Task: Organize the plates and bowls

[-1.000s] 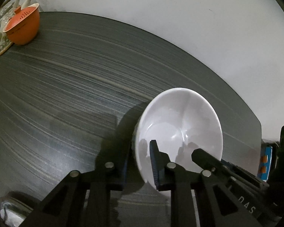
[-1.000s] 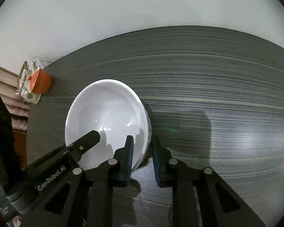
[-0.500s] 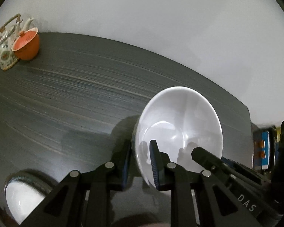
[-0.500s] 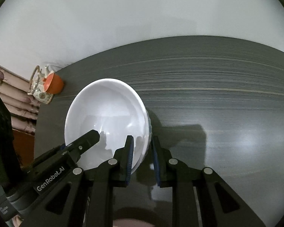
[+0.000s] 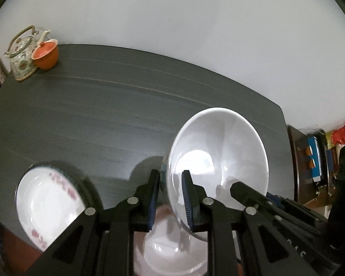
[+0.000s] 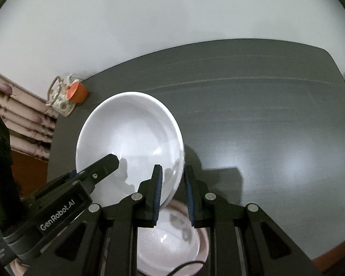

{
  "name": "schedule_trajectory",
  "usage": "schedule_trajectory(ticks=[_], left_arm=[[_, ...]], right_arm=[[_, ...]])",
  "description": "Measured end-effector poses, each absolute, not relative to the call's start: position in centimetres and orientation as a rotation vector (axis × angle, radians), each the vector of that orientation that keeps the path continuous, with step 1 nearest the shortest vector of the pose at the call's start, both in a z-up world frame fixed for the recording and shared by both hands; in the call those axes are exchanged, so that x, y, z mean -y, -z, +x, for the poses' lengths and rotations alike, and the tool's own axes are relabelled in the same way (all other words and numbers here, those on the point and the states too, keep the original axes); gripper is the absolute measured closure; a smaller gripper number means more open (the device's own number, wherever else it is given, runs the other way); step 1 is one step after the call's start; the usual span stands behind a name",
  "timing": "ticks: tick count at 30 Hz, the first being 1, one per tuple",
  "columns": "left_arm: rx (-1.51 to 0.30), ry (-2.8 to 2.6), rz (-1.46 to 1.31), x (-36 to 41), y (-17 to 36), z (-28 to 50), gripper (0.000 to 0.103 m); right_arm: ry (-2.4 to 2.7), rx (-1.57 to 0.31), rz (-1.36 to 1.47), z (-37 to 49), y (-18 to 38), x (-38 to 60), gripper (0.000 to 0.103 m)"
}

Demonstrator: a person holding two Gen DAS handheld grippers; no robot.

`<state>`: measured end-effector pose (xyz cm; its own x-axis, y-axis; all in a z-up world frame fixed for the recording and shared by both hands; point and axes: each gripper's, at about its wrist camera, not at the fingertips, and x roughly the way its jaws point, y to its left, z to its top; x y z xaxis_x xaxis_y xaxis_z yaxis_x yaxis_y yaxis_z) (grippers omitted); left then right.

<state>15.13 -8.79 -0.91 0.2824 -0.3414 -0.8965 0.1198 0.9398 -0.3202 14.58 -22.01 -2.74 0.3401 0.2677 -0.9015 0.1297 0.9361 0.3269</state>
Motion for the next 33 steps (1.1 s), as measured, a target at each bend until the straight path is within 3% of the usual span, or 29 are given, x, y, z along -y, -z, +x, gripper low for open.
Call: schedule_trajectory(ticks=[15, 33], left_arm=[[-1.288, 0.325, -0.199, 6.4, 1.6, 7.5, 0.083], [-1.359, 0.281, -0.161, 7.0, 5.8, 7.0, 0.083]], right_arm=[[-0.098, -1.218, 0.389, 5.7, 1.9, 20.5, 0.082], [-0.059, -1.276, 0.383, 4.1, 6.1, 19.9, 0.082]])
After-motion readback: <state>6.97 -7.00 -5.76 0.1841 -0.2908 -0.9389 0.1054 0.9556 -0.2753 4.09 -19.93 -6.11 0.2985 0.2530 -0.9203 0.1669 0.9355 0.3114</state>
